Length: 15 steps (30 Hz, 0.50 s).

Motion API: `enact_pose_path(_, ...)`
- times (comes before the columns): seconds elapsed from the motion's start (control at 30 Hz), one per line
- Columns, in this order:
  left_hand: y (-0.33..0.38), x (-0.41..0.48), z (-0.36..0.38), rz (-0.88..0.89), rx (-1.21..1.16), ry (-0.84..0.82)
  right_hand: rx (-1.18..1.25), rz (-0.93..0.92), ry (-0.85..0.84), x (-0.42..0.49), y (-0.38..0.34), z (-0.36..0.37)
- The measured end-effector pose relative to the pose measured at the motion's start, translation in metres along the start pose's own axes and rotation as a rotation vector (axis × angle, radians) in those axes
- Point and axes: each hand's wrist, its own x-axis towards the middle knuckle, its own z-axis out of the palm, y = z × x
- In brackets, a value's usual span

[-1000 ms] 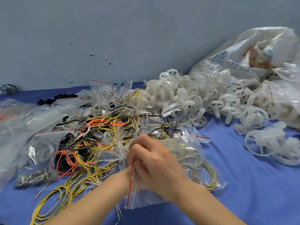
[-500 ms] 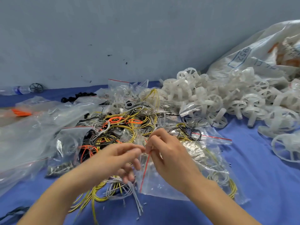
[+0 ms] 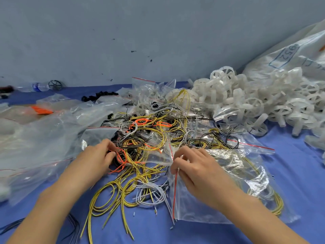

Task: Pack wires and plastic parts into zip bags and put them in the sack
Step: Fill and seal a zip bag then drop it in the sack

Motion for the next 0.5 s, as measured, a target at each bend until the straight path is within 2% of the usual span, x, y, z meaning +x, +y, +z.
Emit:
enact_pose_path(0.07, -0.001, 0.0, 0.001, 0.001, 0.061, 0.049, -0.025, -0.014, -0.001, -0.001, -0.001, 0.001)
enact_pose_path(0.27, 0.002, -0.004, 0.0, -0.024, 0.177, 0.06, -0.03, -0.014, 0.01, -0.002, 0.003, -0.001)
enact_pose_path(0.4, 0.018, -0.002, -0.003, 0.039, 0.069, 0.298, -0.033, -0.014, 0.016, -0.003, 0.004, -0.001)
enact_pose_path(0.5, 0.039, 0.005, 0.002, 0.15, -0.047, 0.34, -0.034, -0.017, 0.021, -0.002, 0.005, -0.002)
